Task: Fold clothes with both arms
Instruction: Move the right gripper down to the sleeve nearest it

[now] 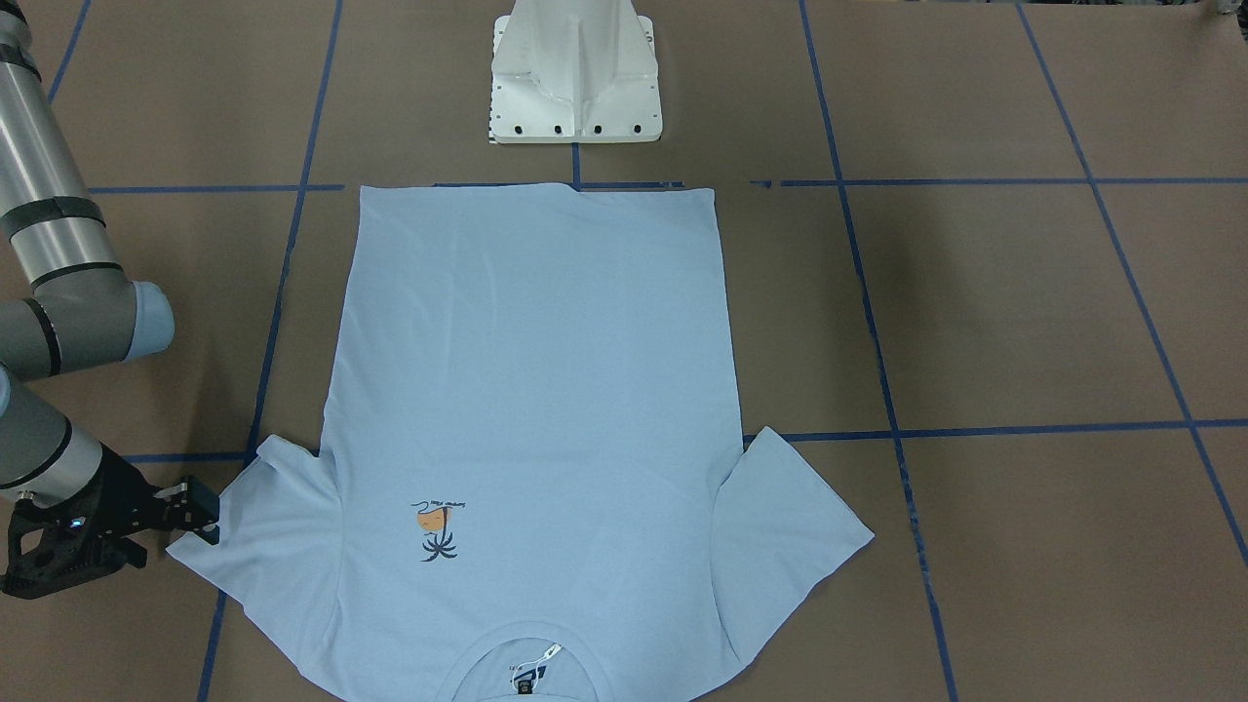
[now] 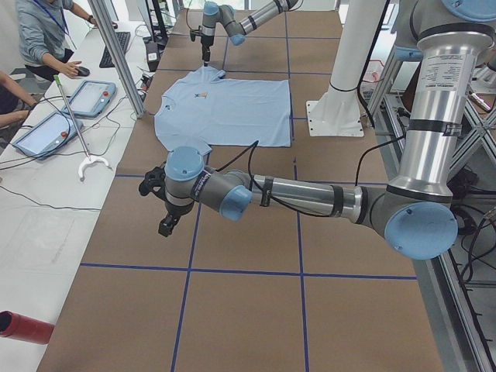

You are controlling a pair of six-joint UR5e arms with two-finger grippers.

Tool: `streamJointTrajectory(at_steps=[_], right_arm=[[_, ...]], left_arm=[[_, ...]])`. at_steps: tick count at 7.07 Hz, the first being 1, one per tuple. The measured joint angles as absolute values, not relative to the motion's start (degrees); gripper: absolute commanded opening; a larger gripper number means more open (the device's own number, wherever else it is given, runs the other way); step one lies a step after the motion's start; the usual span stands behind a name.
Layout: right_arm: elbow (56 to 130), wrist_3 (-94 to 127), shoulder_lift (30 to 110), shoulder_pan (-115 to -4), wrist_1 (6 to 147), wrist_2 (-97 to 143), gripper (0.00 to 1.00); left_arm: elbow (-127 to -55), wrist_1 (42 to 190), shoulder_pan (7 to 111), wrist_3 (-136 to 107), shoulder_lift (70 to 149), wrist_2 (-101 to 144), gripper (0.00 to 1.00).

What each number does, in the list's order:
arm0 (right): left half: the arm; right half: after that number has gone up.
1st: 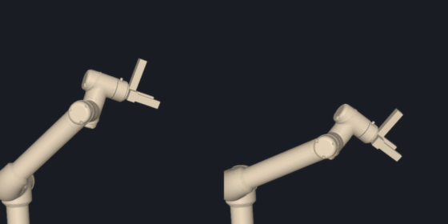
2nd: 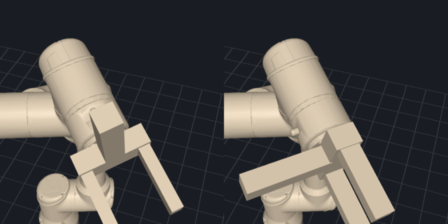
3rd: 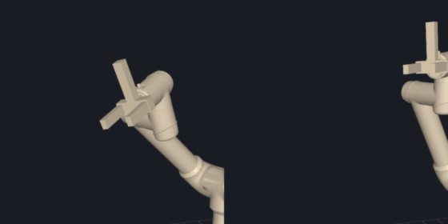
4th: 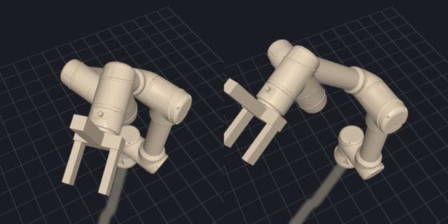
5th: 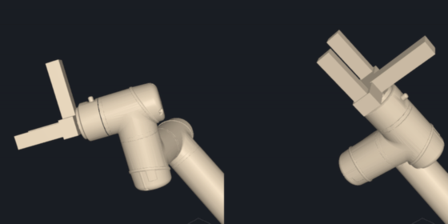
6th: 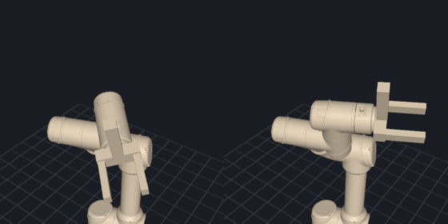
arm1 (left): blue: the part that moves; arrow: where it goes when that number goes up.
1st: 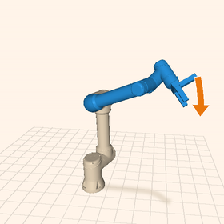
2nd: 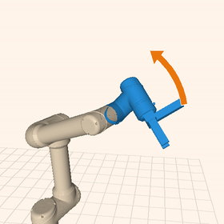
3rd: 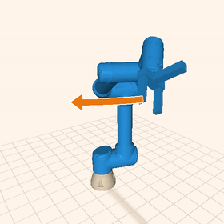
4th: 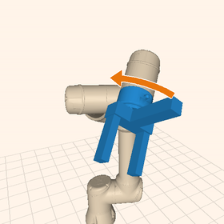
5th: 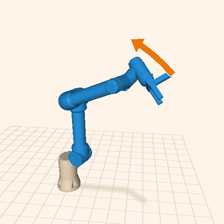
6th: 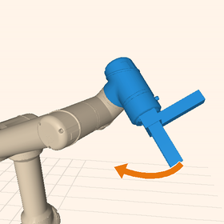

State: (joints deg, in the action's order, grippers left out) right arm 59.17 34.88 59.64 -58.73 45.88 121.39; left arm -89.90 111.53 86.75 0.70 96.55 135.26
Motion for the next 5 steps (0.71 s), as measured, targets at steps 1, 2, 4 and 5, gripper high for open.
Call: streamJointTrajectory(at_steps=[1,2,4,5], right_arm=[[58.8,34.8,59.6,-58.5,46.0,121.3,0.30],[58.5,34.8,59.6,-58.5,46.0,121.3,0.02],[58.1,33.3,59.6,-58.5,46.1,121.4,0.00],[58.0,32.6,59.6,-58.5,46.0,121.4,0.00]], left_arm=[[-89.9,111.5,86.7,0.7,96.6,135.3,1.00],[-90.0,111.5,86.7,0.7,96.6,135.3,1.00],[-89.9,111.5,86.7,0.7,96.7,135.3,1.00],[-89.9,111.5,86.7,0.7,96.7,135.3,1.00]])
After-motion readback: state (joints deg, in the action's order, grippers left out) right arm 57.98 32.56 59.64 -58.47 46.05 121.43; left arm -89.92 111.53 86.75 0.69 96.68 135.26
